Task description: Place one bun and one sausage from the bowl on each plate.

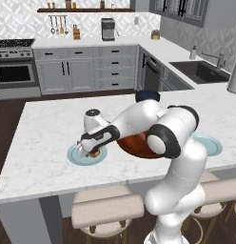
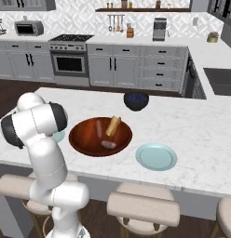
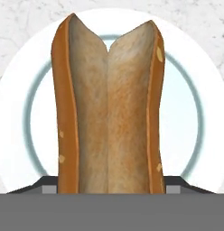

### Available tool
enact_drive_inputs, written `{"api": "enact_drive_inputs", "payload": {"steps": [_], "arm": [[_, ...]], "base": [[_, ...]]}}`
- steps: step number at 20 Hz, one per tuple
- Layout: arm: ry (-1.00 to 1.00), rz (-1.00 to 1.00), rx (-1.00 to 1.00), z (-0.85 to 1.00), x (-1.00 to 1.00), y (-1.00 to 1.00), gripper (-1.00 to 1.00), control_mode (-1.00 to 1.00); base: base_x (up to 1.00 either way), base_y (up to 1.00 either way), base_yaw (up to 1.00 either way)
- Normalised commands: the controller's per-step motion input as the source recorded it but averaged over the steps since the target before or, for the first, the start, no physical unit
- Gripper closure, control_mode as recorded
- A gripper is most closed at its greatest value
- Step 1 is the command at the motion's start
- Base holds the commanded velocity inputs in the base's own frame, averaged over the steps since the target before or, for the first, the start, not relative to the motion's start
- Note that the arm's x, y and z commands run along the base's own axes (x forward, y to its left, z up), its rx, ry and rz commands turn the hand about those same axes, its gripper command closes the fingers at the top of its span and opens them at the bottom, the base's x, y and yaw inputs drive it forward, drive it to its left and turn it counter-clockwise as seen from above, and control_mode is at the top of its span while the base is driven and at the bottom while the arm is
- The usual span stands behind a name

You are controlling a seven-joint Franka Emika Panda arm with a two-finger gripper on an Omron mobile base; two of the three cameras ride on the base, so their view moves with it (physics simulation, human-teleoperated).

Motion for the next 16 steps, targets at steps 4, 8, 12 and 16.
{"api": "enact_drive_inputs", "payload": {"steps": [4,8,12,16], "arm": [[0.00,0.00,-0.01,-0.36,0.12,0.13,-1.00,-1.00],[0.00,0.00,0.00,-0.15,0.00,0.01,-1.00,-1.00],[0.00,0.00,0.00,-0.01,0.00,0.00,-1.00,-1.00],[-0.02,0.00,0.00,0.05,0.00,0.00,-1.00,-1.00]], "base": [[0.00,0.00,0.00],[0.00,0.00,0.00],[0.00,0.00,0.00],[0.00,0.00,0.00]]}}
